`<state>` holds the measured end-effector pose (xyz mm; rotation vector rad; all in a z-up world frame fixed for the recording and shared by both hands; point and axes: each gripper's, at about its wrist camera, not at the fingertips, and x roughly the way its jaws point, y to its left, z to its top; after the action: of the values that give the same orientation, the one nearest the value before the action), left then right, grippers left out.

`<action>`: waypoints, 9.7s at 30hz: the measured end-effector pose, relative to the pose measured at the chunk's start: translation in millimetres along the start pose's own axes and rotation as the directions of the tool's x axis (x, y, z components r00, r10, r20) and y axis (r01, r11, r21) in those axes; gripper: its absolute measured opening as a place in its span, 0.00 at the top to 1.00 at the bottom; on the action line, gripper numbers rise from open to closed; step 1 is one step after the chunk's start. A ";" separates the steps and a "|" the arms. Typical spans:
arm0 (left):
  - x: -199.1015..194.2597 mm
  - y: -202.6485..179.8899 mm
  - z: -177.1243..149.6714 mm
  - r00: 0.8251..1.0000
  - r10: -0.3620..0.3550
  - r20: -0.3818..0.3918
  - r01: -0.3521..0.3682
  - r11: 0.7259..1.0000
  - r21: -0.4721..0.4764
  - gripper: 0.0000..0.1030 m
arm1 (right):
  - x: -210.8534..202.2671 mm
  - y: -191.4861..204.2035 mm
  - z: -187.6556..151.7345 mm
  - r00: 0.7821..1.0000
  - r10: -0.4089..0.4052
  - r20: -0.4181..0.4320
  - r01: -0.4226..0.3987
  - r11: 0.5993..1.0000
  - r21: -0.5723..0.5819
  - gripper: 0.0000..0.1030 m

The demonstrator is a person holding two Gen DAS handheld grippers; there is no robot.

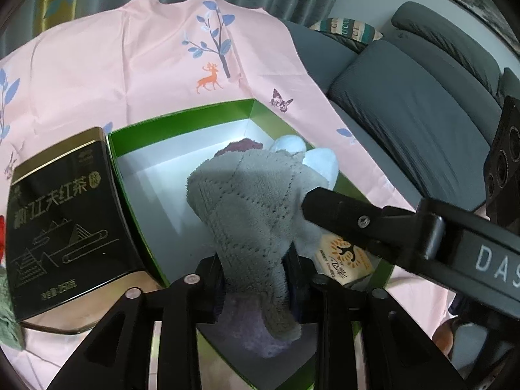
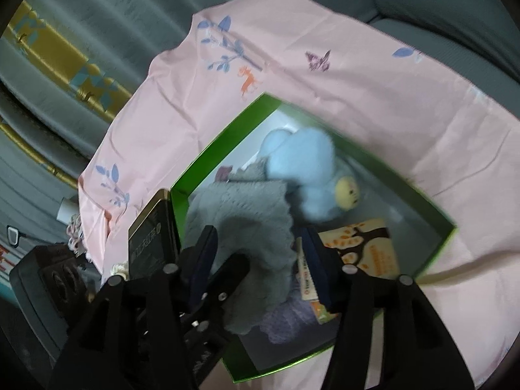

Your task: Organize soft objects

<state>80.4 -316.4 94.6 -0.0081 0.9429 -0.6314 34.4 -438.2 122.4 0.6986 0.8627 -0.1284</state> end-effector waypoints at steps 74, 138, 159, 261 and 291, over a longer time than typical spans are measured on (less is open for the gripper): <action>-227.7 273.6 -216.2 0.927 0.367 0.083 -0.261 0.786 -0.561 0.15 | 171.6 251.3 -198.0 0.971 -0.089 -0.220 -0.021 0.891 -0.453 0.63; -133.5 106.8 -123.8 0.984 -0.078 0.159 0.100 0.986 -0.131 0.77 | 32.3 122.4 -141.2 0.921 0.258 -0.291 -0.319 0.929 -0.187 0.69; -28.1 -9.3 -28.1 0.979 -0.184 0.085 0.176 0.980 0.092 0.77 | 1.8 5.0 -36.7 0.986 0.157 0.050 -0.158 0.987 0.007 0.68; -247.3 301.2 -224.5 0.860 0.509 0.045 -0.373 0.685 -0.626 0.08 | 234.8 310.5 -179.0 0.972 -0.220 -0.087 0.153 0.863 -0.481 0.31; -246.5 284.6 -228.1 0.887 0.459 0.059 -0.330 0.716 -0.615 0.08 | 63.8 230.7 -237.6 0.899 0.067 -0.433 -0.323 0.769 -0.552 0.69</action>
<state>-53.5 102.0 64.7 -0.4164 0.8671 0.0919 7.5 -103.9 87.9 0.1843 1.1298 0.4947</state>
